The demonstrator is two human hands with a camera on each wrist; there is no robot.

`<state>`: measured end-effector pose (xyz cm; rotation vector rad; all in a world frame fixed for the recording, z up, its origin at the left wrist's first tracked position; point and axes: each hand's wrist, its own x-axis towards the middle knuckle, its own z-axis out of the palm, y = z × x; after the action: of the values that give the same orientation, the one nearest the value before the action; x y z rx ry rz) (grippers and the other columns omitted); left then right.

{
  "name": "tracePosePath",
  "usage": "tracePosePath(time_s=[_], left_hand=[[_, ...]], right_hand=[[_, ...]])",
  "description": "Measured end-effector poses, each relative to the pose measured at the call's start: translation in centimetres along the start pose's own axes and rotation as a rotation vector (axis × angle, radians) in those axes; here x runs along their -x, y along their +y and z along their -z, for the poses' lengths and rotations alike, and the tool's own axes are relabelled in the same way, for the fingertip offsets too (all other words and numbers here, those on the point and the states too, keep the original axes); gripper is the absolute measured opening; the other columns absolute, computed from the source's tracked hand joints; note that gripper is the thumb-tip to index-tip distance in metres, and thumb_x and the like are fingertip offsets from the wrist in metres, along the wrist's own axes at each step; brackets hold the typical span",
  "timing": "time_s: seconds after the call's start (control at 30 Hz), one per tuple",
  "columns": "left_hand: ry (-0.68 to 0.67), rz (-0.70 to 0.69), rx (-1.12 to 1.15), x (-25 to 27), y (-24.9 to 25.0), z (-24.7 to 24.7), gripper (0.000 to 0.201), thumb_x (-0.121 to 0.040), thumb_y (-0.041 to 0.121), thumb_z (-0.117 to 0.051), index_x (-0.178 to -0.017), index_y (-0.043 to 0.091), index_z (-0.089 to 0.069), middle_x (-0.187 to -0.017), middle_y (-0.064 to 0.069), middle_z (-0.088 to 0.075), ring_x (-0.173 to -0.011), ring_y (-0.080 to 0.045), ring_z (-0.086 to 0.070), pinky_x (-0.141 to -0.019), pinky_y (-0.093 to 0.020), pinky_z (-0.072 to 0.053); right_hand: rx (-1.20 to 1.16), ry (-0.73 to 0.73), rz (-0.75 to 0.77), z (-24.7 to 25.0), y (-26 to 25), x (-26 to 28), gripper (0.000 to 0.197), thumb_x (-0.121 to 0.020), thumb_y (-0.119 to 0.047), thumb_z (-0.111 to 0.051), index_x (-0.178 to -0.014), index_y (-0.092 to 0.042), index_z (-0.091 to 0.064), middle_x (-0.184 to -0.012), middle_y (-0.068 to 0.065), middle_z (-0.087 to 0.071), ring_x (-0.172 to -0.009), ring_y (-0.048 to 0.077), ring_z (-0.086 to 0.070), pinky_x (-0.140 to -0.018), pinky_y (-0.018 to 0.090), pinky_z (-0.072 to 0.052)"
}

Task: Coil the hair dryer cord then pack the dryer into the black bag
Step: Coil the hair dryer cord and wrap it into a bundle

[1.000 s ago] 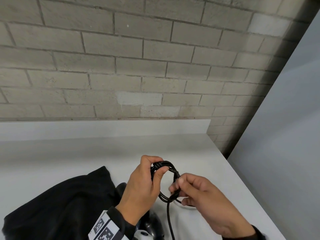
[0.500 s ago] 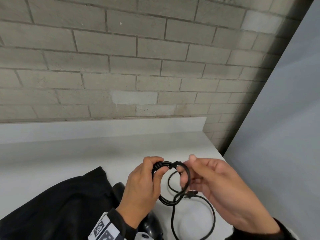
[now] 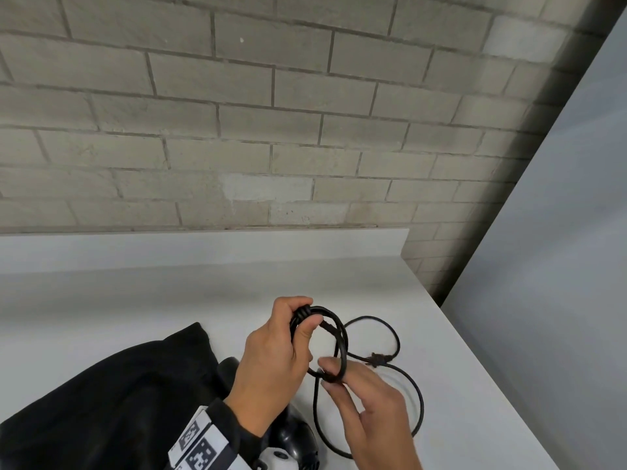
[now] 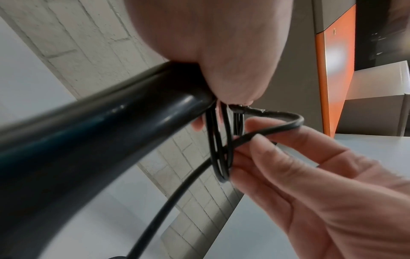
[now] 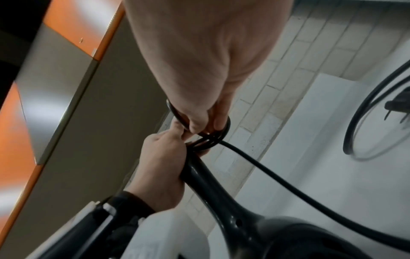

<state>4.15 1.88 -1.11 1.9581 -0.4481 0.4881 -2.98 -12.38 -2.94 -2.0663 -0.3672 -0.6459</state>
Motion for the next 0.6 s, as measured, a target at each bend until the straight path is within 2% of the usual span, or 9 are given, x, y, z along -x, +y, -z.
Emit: tracePosePath(time_s=[0.07, 0.13, 0.23, 0.3, 0.33, 0.37, 0.43, 0.53, 0.6], left_hand=[[0.002, 0.01, 0.009, 0.0, 0.1, 0.1, 0.033, -0.087, 0.059, -0.038, -0.111, 0.037, -0.045, -0.059, 0.013, -0.061, -0.063, -0.005, -0.065, -0.061, -0.009, -0.046], [0.005, 0.012, 0.01, 0.0, 0.2, 0.2, 0.031, -0.087, 0.058, -0.039, -0.11, 0.038, -0.044, -0.058, 0.012, -0.061, -0.062, -0.004, -0.065, -0.059, -0.009, -0.045], [0.012, 0.021, 0.0, -0.1, 0.2, 0.1, 0.031, -0.087, 0.059, -0.039, -0.108, 0.038, -0.044, -0.062, 0.014, -0.062, -0.06, -0.005, -0.064, -0.058, -0.011, -0.046], [0.014, 0.02, -0.011, -0.2, 0.1, 0.0, 0.031, -0.088, 0.06, -0.038, -0.108, 0.038, -0.044, -0.071, 0.016, -0.066, -0.059, -0.006, -0.063, -0.058, -0.014, -0.047], [0.01, 0.02, -0.012, -0.2, 0.1, 0.0, 0.03, -0.088, 0.061, -0.038, -0.108, 0.039, -0.044, -0.075, 0.017, -0.067, -0.059, -0.005, -0.062, -0.057, -0.015, -0.047], [0.005, 0.02, -0.012, -0.2, 0.1, -0.1, 0.03, -0.088, 0.061, -0.038, -0.108, 0.039, -0.043, -0.078, 0.017, -0.068, -0.058, -0.005, -0.062, -0.057, -0.015, -0.047], [0.003, 0.016, -0.012, -0.2, 0.1, 0.0, 0.03, -0.088, 0.06, -0.039, -0.109, 0.039, -0.044, -0.077, 0.019, -0.067, -0.061, -0.004, -0.062, -0.057, -0.014, -0.046], [0.031, 0.007, -0.014, -0.3, 0.3, -0.1, 0.031, -0.089, 0.057, -0.041, -0.11, 0.035, -0.048, -0.08, 0.021, -0.066, -0.074, -0.005, -0.064, -0.061, -0.016, -0.048], [0.057, 0.012, -0.005, -0.4, 0.2, -0.1, 0.034, -0.089, 0.056, -0.042, -0.11, 0.032, -0.05, -0.083, 0.018, -0.068, -0.076, -0.006, -0.063, -0.062, -0.019, -0.048]], right_hand=[[0.034, 0.028, 0.018, 0.1, -0.2, -0.2, 0.031, -0.085, -0.008, -0.069, -0.105, -0.032, -0.068, -0.101, -0.017, -0.07, -0.094, 0.003, -0.067, -0.082, 0.011, -0.049], [-0.046, 0.002, -0.071, 0.4, -0.8, -0.5, 0.017, -0.09, -0.02, -0.065, -0.099, -0.033, -0.068, -0.097, -0.013, -0.072, -0.092, 0.008, -0.067, -0.081, 0.012, -0.048], [-0.338, 0.017, -0.304, 1.5, -1.9, -1.1, 0.017, -0.089, -0.019, -0.058, -0.089, -0.031, -0.069, -0.091, 0.003, -0.074, -0.091, 0.021, -0.07, -0.084, 0.022, -0.051], [-0.616, 0.075, -0.433, 3.1, -3.0, -2.0, 0.009, -0.086, -0.021, -0.06, -0.086, -0.021, -0.068, -0.078, 0.009, -0.069, -0.08, 0.032, -0.071, -0.081, 0.033, -0.055], [-0.791, 0.071, -0.502, 4.3, -3.7, -2.6, 0.013, -0.08, -0.028, -0.071, -0.086, -0.016, -0.069, -0.07, 0.006, -0.063, -0.067, 0.032, -0.068, -0.075, 0.037, -0.057], [-0.921, 0.057, -0.586, 5.7, -3.9, -2.9, 0.035, -0.067, -0.035, -0.085, -0.087, -0.011, -0.071, -0.065, 0.006, -0.056, -0.052, 0.026, -0.061, -0.063, 0.036, -0.057], [-1.015, -0.002, -0.757, 9.0, -4.1, -3.1, 0.07, -0.042, -0.042, -0.096, -0.092, 0.0, -0.072, -0.062, 0.004, -0.046, -0.033, 0.01, -0.036, -0.037, 0.022, -0.041], [-1.012, -0.232, -0.816, 12.3, -4.0, -2.7, 0.071, -0.048, -0.043, -0.094, -0.094, 0.005, -0.07, -0.06, 0.005, -0.045, -0.031, 0.006, -0.023, -0.034, 0.013, -0.023], [-0.856, -0.264, -0.688, 11.3, -4.4, -1.5, 0.056, -0.05, -0.047, -0.094, -0.072, -0.004, -0.067, -0.055, 0.014, -0.052, -0.037, 0.018, -0.04, -0.04, 0.02, -0.033]])
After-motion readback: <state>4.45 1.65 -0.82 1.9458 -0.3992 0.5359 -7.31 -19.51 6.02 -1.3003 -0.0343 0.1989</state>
